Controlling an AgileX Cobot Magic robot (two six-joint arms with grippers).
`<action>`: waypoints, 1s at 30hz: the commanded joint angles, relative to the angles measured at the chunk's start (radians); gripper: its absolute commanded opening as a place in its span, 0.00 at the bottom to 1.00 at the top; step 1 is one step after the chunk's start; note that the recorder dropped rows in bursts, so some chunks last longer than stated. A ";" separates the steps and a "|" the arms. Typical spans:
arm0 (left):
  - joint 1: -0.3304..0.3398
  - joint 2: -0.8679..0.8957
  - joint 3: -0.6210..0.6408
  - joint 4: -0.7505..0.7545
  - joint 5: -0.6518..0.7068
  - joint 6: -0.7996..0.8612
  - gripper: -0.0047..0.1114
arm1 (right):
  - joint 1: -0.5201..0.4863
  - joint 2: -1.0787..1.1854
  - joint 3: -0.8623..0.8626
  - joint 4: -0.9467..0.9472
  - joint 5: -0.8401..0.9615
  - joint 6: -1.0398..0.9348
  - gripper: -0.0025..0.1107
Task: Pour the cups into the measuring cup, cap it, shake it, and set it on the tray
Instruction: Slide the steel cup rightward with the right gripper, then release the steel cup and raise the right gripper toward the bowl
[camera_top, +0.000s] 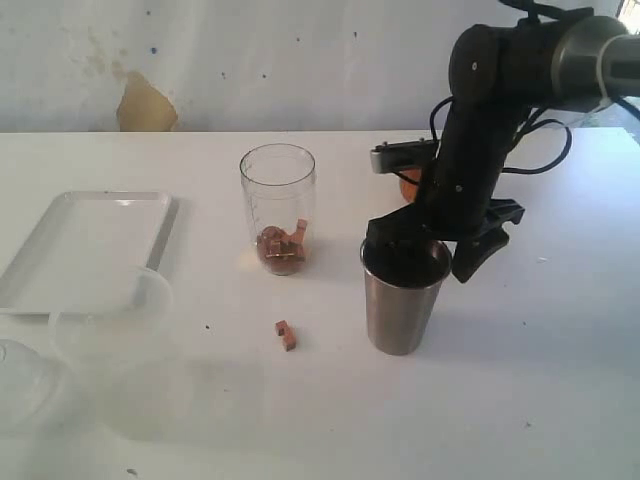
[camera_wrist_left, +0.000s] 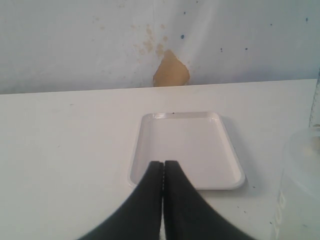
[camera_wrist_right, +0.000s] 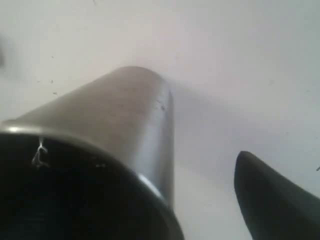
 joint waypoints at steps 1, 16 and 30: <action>-0.002 -0.003 0.005 0.002 0.002 -0.002 0.05 | -0.004 -0.026 -0.003 -0.004 0.004 -0.016 0.69; -0.002 -0.003 0.005 0.002 0.002 -0.002 0.05 | -0.004 -0.167 -0.027 -0.006 0.004 -0.014 0.66; -0.002 -0.003 0.005 0.002 0.002 -0.002 0.05 | -0.004 -0.344 -0.031 0.014 0.004 0.012 0.27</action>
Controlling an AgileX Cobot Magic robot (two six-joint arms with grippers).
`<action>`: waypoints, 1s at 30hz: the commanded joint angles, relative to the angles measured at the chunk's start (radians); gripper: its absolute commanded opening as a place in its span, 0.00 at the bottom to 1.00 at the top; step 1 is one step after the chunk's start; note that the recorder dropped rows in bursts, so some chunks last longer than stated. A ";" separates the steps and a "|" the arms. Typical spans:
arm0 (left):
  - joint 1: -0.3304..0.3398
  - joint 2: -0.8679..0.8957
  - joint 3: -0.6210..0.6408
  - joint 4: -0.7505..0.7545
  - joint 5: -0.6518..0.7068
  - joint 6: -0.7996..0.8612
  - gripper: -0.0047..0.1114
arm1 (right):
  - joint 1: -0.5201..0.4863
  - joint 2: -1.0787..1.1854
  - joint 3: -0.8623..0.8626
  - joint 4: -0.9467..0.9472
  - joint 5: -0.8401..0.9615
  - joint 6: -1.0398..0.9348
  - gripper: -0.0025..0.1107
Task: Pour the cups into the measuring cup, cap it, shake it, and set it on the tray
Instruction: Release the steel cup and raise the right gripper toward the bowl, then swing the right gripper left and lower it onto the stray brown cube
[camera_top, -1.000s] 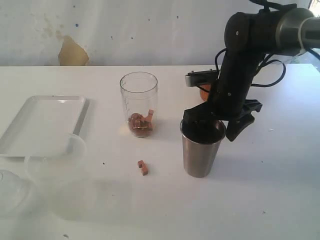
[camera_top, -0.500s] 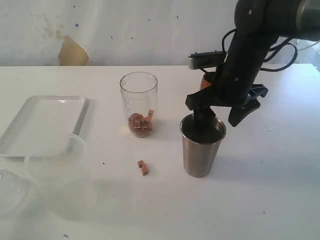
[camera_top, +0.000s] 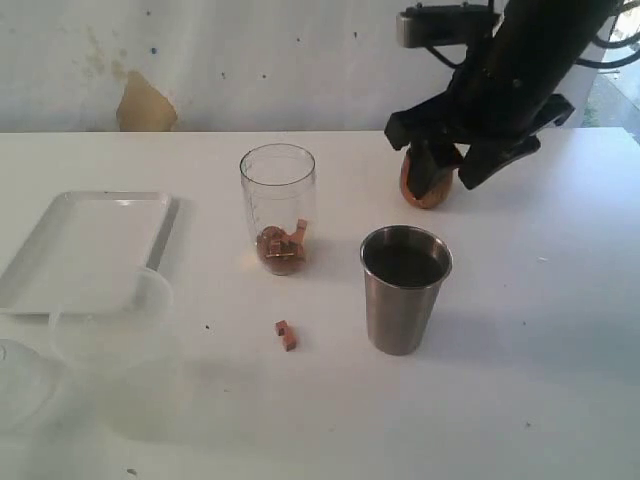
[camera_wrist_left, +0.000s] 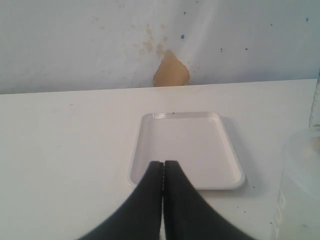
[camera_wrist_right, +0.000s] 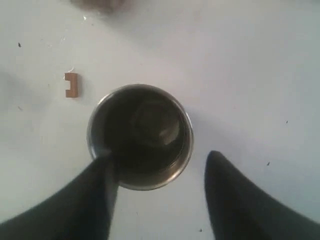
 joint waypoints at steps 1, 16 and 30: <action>-0.002 -0.003 0.005 0.002 0.002 -0.002 0.05 | -0.004 -0.036 -0.007 -0.001 0.003 -0.006 0.20; -0.002 -0.003 0.005 0.002 0.002 -0.002 0.05 | 0.018 -0.059 0.067 -0.078 0.003 0.029 0.34; -0.002 -0.003 0.005 0.002 0.002 -0.002 0.05 | 0.040 -0.011 0.066 -0.055 0.003 0.257 0.34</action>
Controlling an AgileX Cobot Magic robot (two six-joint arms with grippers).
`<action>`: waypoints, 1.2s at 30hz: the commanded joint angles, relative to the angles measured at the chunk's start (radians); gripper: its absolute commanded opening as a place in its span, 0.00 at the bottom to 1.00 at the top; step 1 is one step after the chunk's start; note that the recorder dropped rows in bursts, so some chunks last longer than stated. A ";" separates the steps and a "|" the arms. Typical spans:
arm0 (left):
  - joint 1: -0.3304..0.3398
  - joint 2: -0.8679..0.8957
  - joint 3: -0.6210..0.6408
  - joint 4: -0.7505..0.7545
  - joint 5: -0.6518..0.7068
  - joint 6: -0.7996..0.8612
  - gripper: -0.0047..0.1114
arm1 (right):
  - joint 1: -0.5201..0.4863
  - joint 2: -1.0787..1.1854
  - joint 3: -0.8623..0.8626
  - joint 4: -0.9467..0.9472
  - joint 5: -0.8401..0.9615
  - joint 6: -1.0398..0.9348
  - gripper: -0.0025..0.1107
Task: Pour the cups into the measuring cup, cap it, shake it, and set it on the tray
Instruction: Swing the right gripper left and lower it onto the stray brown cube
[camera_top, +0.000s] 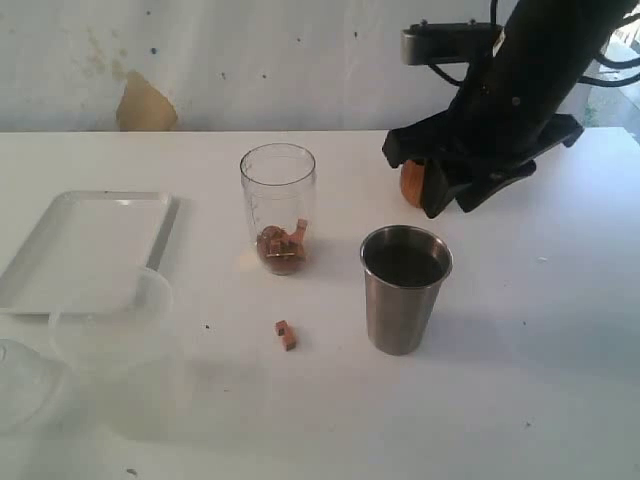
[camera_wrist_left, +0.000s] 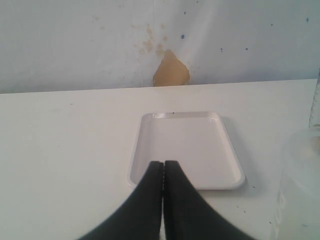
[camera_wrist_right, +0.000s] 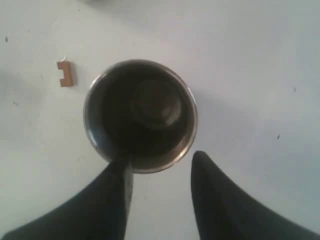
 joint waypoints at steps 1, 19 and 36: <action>-0.002 -0.003 0.005 0.002 0.000 -0.002 0.05 | 0.012 0.013 0.006 0.019 0.001 0.143 0.34; -0.002 -0.003 0.005 0.002 0.000 -0.002 0.05 | 0.080 -0.055 -0.026 0.287 0.001 -0.041 0.30; -0.002 -0.003 0.005 0.002 0.000 -0.002 0.05 | 0.499 0.213 -0.020 0.040 -0.053 0.227 0.42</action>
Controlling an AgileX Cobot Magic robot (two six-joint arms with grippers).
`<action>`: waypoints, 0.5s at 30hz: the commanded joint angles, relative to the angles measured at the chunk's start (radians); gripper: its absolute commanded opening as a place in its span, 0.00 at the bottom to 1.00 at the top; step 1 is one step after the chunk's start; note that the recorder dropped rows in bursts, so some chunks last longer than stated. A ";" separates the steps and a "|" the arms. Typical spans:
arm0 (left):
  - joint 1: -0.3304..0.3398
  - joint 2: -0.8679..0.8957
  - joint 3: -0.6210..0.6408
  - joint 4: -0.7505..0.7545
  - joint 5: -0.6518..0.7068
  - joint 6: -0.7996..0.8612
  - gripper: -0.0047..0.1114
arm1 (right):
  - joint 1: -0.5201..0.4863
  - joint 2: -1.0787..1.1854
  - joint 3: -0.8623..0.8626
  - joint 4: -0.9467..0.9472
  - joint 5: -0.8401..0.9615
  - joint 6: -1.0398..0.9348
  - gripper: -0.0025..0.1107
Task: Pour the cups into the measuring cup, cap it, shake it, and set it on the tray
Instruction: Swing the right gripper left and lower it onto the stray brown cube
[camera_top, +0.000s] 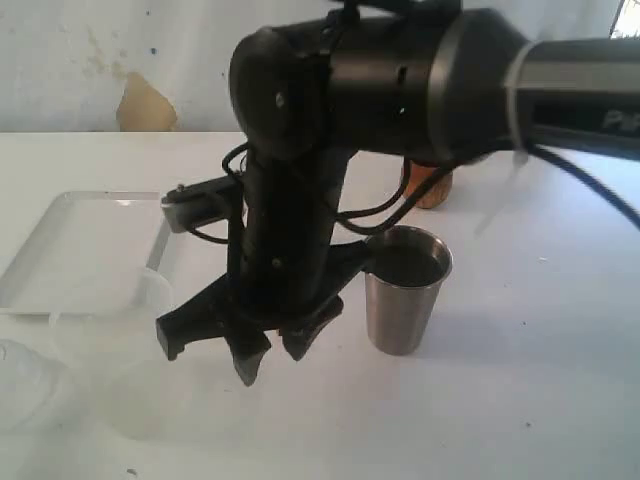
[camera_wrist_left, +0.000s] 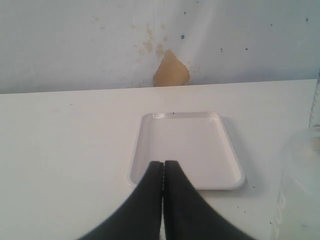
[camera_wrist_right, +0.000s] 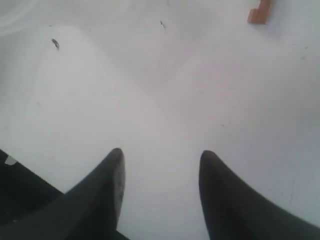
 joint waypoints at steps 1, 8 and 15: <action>-0.002 -0.003 0.005 0.002 0.000 -0.002 0.05 | 0.002 0.040 0.000 0.036 -0.069 -0.006 0.42; -0.002 -0.003 0.005 0.002 0.000 -0.002 0.05 | 0.002 0.085 -0.002 0.001 -0.171 -0.011 0.42; -0.002 -0.003 0.005 0.002 0.000 -0.002 0.05 | 0.002 0.184 -0.088 -0.124 -0.168 0.044 0.42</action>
